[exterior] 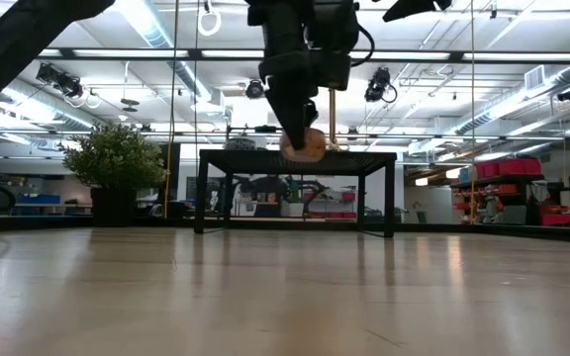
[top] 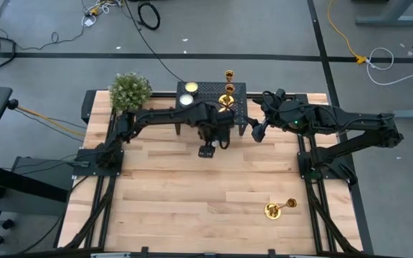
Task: Pick & Place candle stick holders
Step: Put the patterned yellow scented candle on the shelf aligned with the other scented candles
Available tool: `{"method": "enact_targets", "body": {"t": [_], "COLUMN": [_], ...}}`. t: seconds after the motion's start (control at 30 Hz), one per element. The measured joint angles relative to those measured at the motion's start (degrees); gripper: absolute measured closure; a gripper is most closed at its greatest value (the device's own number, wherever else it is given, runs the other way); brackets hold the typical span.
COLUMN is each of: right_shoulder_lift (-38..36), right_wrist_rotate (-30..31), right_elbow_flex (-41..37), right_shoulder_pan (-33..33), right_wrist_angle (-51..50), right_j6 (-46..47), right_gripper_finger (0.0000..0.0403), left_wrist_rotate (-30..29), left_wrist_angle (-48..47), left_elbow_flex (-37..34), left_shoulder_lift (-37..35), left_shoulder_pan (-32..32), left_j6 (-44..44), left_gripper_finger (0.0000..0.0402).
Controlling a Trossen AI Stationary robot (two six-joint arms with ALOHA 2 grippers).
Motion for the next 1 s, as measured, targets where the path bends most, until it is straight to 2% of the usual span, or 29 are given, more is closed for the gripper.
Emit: {"method": "enact_targets", "body": {"t": [0.3, 0.7, 0.87, 1.0], "right_shoulder_lift": [0.0, 0.0, 0.0, 0.0], "right_wrist_rotate": [0.0, 0.4, 0.5, 0.5], "right_elbow_flex": [0.0, 0.0, 0.0, 0.0], "right_shoulder_pan": [0.0, 0.0, 0.0, 0.0], "right_wrist_angle": [0.7, 1.6, 2.0, 2.2], "right_j6": [-0.3, -0.3, -0.3, -0.9], "right_gripper_finger": [0.0066, 0.0066, 0.0066, 0.0066], "left_wrist_rotate": [-0.4, -1.3, -2.8, -5.0], "left_wrist_angle": [-1.8, -5.8, -6.2, -3.5], "left_elbow_flex": [0.6, -0.1, -4.9, -12.3], "left_shoulder_lift": [-1.7, -9.6, -14.0, -18.8], "left_shoulder_pan": [1.7, 3.5, 4.6, 5.8], "left_j6": [-0.8, -6.1, -7.8, -10.0], "left_gripper_finger": [0.0083, 0.0083, 0.0083, 0.0083]}}
